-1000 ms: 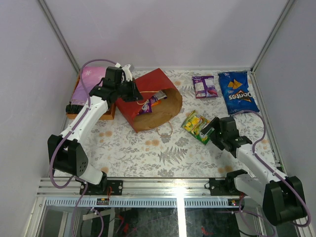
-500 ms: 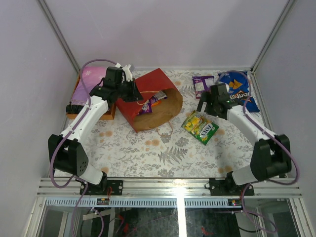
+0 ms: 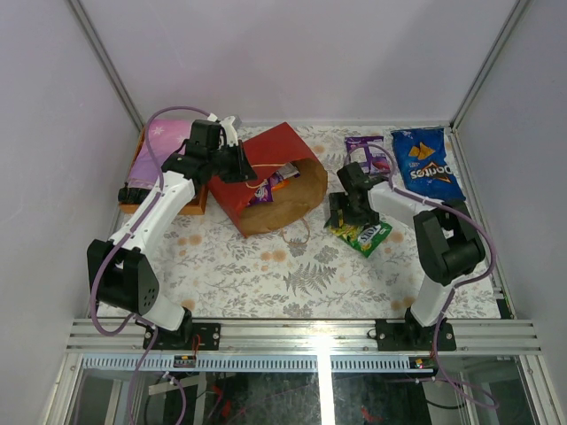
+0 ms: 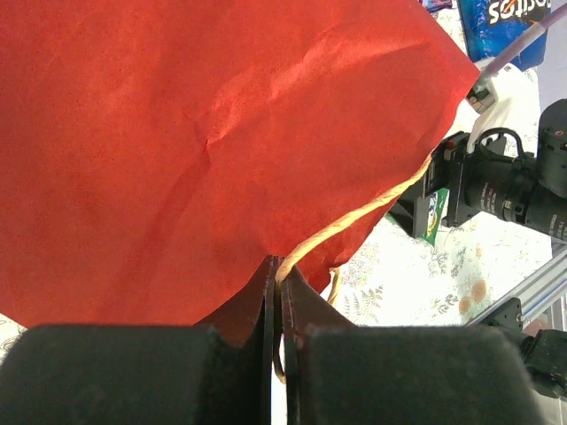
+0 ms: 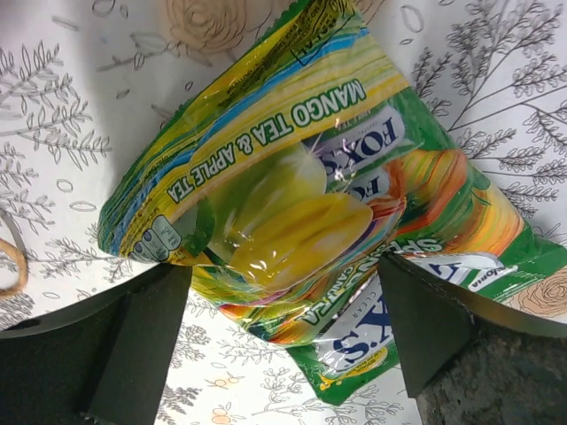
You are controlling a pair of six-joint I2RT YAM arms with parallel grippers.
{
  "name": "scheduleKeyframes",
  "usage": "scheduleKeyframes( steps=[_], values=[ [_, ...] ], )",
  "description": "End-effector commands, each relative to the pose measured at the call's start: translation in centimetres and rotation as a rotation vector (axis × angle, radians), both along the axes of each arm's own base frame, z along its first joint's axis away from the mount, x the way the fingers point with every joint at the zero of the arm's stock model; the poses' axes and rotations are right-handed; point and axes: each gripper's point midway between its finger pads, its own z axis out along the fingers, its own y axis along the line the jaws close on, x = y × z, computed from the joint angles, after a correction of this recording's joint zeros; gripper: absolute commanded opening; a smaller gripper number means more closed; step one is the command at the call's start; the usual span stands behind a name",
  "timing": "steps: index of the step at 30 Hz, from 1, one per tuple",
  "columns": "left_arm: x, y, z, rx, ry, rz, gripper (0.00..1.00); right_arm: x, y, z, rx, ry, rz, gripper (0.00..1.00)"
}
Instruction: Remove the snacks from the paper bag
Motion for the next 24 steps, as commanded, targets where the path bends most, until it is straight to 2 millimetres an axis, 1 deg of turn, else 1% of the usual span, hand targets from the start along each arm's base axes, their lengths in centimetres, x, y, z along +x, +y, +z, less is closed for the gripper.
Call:
scheduleKeyframes(
  steps=[1,2,4,8,10,14,15,21,24],
  values=[
    [1.0,0.4,-0.1,0.017,-0.038,0.007,0.00,0.6,-1.4,-1.4,-0.002,0.026,-0.130,0.89],
    [1.0,0.4,-0.1,0.017,-0.039,0.006,0.00,0.8,-1.9,-1.6,0.008,0.021,-0.168,0.87],
    [0.9,0.3,0.0,0.016,-0.039,0.005,0.00,1.3,-2.8,-1.8,0.027,0.008,-0.250,0.86],
    [0.9,0.3,0.2,0.012,-0.042,0.003,0.00,2.7,-5.1,-2.0,0.082,-0.042,-0.441,0.90],
    [0.9,0.3,0.3,0.010,-0.043,0.001,0.00,3.7,-5.9,-1.8,0.106,-0.079,-0.524,0.91],
    [0.8,0.2,0.3,0.008,-0.044,-0.001,0.00,6.3,-6.4,-1.0,0.122,-0.146,-0.649,0.90],
    [0.8,0.3,0.4,0.008,-0.046,-0.001,0.00,7.4,-6.2,-0.4,0.134,-0.166,-0.672,0.90],
    [0.7,0.3,0.5,0.013,-0.051,-0.001,0.00,11.7,-6.4,0.1,0.142,-0.211,-0.738,0.90],
    [0.8,0.4,0.5,0.017,-0.053,0.001,0.00,13.8,-6.7,0.0,0.160,-0.218,-0.741,0.90]
  ],
)
